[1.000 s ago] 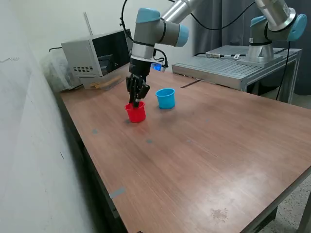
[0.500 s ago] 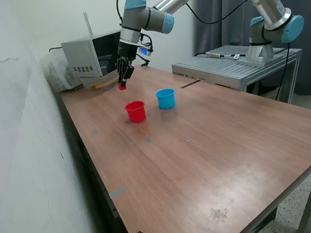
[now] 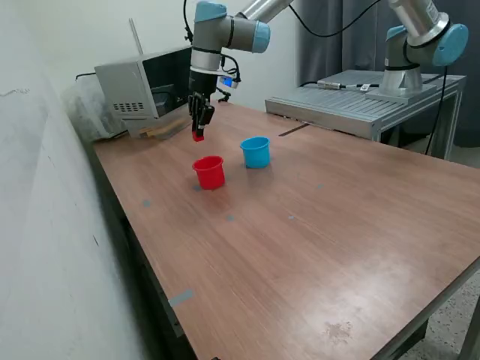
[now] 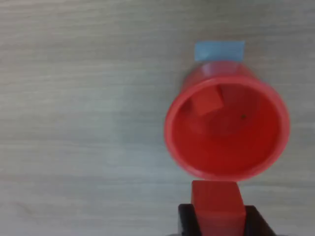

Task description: Place red objects in the red bin, and blue objects in the blue bin.

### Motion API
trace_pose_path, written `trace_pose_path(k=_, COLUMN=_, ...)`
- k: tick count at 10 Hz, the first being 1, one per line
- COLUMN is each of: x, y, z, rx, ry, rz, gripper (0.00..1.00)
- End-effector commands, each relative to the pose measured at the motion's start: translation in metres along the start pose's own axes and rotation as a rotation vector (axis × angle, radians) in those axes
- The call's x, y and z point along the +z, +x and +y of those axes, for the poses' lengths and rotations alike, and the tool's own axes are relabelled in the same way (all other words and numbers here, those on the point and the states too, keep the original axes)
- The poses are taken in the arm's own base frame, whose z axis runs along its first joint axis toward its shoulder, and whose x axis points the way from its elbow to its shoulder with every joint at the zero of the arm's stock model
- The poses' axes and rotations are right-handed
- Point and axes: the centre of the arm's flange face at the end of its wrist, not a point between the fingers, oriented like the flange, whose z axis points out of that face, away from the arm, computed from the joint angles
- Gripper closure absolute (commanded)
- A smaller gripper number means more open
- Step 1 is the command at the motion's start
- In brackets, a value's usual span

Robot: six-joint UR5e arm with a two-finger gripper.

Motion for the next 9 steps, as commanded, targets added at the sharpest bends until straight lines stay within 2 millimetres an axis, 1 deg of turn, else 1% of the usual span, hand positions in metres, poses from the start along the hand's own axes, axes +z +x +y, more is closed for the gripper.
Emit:
trace_pose_path(k=1, x=0.0076, y=0.0268, z=-0.0125, rx=-0.035, ry=0.035, rz=0.021, gripper=1.0)
trace_pose_path(k=2, x=0.0094, y=0.0311, z=-0.0157, rx=-0.043, ry=0.042, rz=0.025, gripper=1.0)
trace_pose_path(k=3, x=0.0099, y=0.0315, z=-0.0173, rx=-0.052, ry=0.045, rz=0.026, gripper=1.0)
trace_pose_path(k=9, x=0.0083, y=0.0299, z=-0.0154, rx=-0.052, ry=0.039, rz=0.024, gripper=1.0)
